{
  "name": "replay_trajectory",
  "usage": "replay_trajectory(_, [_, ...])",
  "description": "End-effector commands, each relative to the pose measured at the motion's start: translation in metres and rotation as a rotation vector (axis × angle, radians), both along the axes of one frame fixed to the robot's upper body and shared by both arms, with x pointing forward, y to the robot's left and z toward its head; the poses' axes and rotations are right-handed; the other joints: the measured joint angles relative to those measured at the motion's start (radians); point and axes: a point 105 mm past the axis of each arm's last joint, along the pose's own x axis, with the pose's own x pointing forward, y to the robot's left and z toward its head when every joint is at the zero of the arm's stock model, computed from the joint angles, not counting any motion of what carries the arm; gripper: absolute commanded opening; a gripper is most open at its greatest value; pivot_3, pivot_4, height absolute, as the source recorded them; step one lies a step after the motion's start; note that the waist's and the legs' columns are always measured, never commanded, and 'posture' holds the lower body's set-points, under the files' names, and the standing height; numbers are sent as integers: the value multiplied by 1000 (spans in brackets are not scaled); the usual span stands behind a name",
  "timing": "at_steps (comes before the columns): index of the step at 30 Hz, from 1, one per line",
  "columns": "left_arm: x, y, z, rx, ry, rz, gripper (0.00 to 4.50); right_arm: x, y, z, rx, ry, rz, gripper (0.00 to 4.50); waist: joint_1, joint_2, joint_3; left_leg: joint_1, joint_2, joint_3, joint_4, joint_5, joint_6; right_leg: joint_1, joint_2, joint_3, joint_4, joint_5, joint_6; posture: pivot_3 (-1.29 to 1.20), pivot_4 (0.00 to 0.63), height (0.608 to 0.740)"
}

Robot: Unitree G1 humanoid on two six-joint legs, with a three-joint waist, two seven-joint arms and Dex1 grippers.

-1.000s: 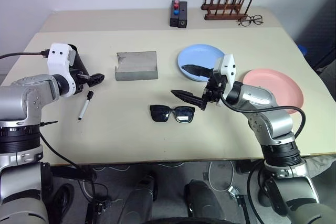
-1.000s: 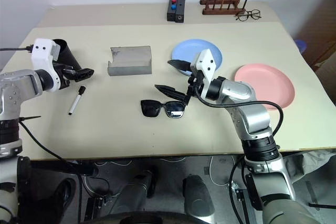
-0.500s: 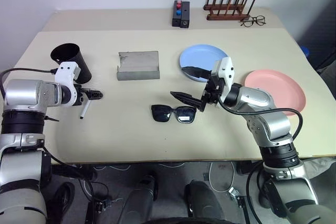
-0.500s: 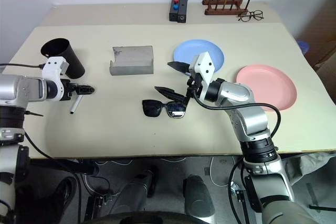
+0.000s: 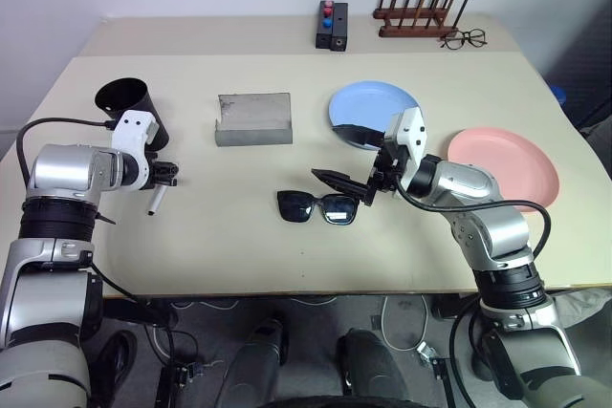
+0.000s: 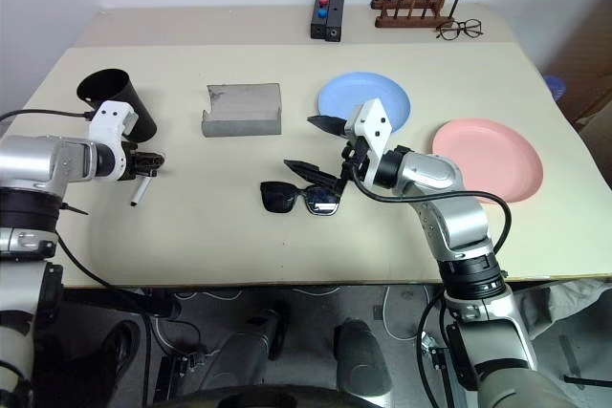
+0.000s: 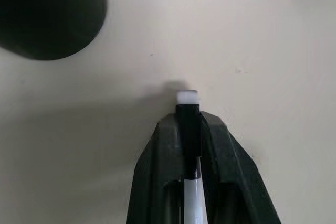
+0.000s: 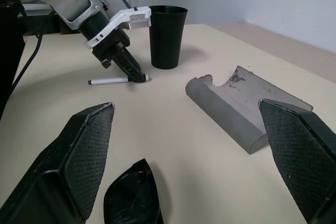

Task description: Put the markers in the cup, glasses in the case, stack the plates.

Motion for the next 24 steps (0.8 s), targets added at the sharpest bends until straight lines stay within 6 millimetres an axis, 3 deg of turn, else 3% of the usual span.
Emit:
replay_trajectory(1, [-4,-10,16,9,-48,-89,35,-4,1,10,10,-50,13,4500,0,0,0,0,0,0,0,0,0,0,0,0,0,0,0,0,150,738])
replay_trajectory(5, [-7,-25,38,-20,-142,-180,35,-3,2,11,11,-50,16,4500,0,0,0,-1,0,0,0,0,0,0,0,0,0,0,0,0,150,738])
replay_trajectory(8, [-7,-46,74,-105,-344,-323,35,-4,0,14,32,-35,35,4500,1,0,0,-1,0,0,0,0,0,0,0,0,0,0,0,0,150,738])
replay_trajectory(11, [-4,-63,127,-138,-712,-432,35,-10,-5,22,92,4,84,4500,4,0,0,-1,0,0,0,0,0,0,-1,-1,-2,0,-1,0,150,738])
replay_trajectory(12, [-4,-63,136,-167,-759,-427,35,-11,-6,24,98,3,91,4500,4,0,0,-1,0,-1,0,0,0,1,-1,-1,-2,0,-1,0,150,738])
replay_trajectory(15, [0,-54,162,-239,-896,-369,35,-8,-6,30,130,-5,79,4500,0,0,0,-1,0,-1,0,0,0,2,-1,-1,-2,0,-1,0,150,738])
replay_trajectory(20, [5,-16,216,-154,-1211,-195,35,-3,-2,36,176,-12,57,4500,-4,0,0,-1,1,0,0,0,0,1,0,-1,-2,1,-1,0,150,738])
replay_trajectory(24, [1,13,223,-52,-1331,-137,35,-3,-2,38,190,-20,45,4500,-4,0,0,-1,1,0,0,0,0,1,0,-1,-2,1,0,0,150,738])
